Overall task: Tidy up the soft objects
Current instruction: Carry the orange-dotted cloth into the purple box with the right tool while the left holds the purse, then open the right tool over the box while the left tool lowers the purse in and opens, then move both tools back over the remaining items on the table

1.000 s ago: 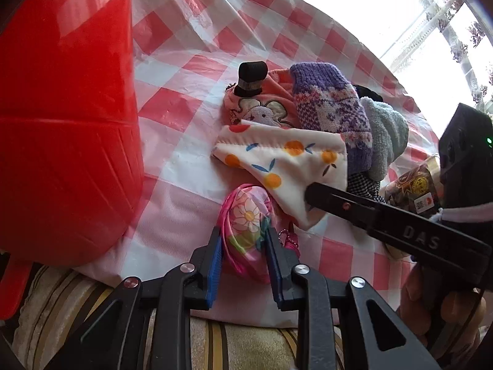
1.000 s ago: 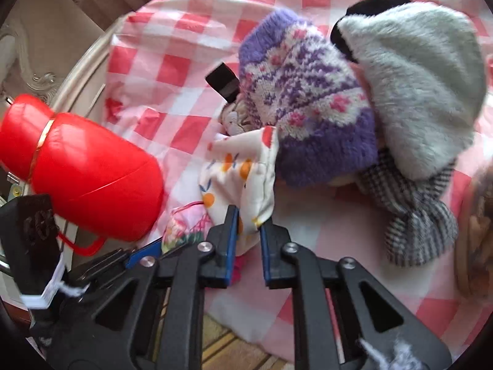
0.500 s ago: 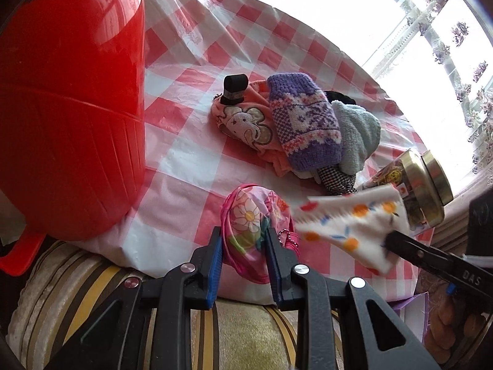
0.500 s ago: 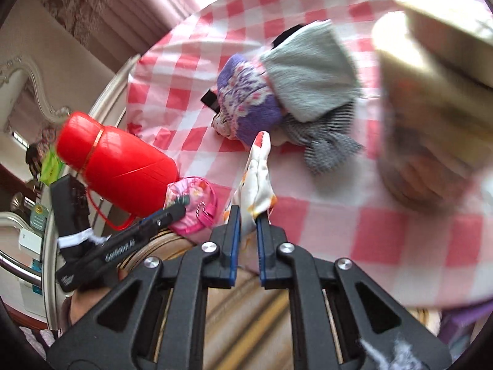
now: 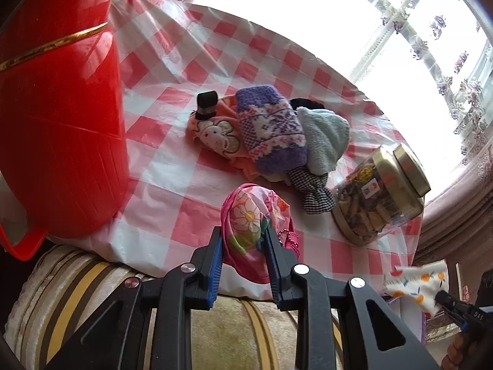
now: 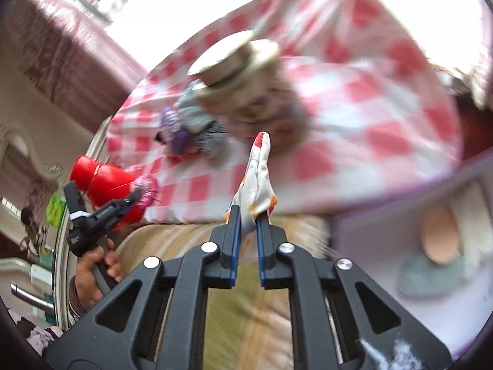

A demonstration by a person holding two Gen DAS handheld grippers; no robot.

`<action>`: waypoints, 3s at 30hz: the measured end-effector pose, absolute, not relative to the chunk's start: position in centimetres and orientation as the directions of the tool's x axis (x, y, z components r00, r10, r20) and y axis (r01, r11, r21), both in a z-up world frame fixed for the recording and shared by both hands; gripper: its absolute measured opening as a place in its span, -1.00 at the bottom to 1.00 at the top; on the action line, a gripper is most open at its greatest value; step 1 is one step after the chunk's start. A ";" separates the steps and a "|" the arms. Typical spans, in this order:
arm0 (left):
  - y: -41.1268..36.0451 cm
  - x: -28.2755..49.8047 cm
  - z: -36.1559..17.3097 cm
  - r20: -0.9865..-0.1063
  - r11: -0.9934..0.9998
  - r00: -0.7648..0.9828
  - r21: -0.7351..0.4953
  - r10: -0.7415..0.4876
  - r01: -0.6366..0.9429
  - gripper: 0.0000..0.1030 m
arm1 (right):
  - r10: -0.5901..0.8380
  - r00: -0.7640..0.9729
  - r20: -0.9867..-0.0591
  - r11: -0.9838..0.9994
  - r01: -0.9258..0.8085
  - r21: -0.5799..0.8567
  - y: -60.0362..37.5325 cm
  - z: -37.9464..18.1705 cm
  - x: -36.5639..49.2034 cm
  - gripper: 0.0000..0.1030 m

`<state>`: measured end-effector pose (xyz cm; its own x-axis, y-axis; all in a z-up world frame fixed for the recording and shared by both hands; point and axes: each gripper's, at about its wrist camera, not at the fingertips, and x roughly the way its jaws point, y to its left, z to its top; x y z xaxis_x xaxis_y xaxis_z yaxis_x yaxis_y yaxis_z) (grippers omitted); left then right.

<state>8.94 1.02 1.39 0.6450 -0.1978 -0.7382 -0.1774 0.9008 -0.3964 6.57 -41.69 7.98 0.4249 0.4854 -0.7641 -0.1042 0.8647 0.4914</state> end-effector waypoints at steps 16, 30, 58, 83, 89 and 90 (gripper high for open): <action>-5.3 7.8 4.4 -0.693 0.906 0.652 -0.422 -0.308 -0.021 -0.47 | 0.329 0.250 -0.911 0.899 0.213 0.383 -57.2 4.0 -3.3 -0.75; -11.6 6.7 5.9 -0.687 0.910 0.618 -0.397 -0.382 0.120 -0.47 | 0.121 -0.046 -0.992 0.976 0.186 0.111 -61.3 -4.7 -2.8 -0.73; -42.8 2.9 5.6 -0.736 0.611 0.158 -0.399 -0.658 0.684 -0.46 | -0.250 0.351 -0.902 0.908 0.410 -0.092 -67.3 5.3 -7.7 0.48; -33.7 3.3 6.4 -0.696 0.685 0.322 -0.331 -0.641 0.649 0.24 | -0.101 0.551 -0.828 0.927 0.354 0.122 -62.9 9.5 -6.4 0.49; -24.8 4.5 6.9 -0.676 0.793 0.467 -0.306 -0.570 0.526 0.24 | 0.002 0.609 -0.793 0.969 0.193 0.151 -56.6 11.7 -3.0 0.50; -23.1 4.6 6.9 -0.671 0.812 0.494 -0.301 -0.553 0.501 0.24 | 0.021 0.619 -0.785 0.976 0.159 0.152 -55.3 12.2 -2.4 0.50</action>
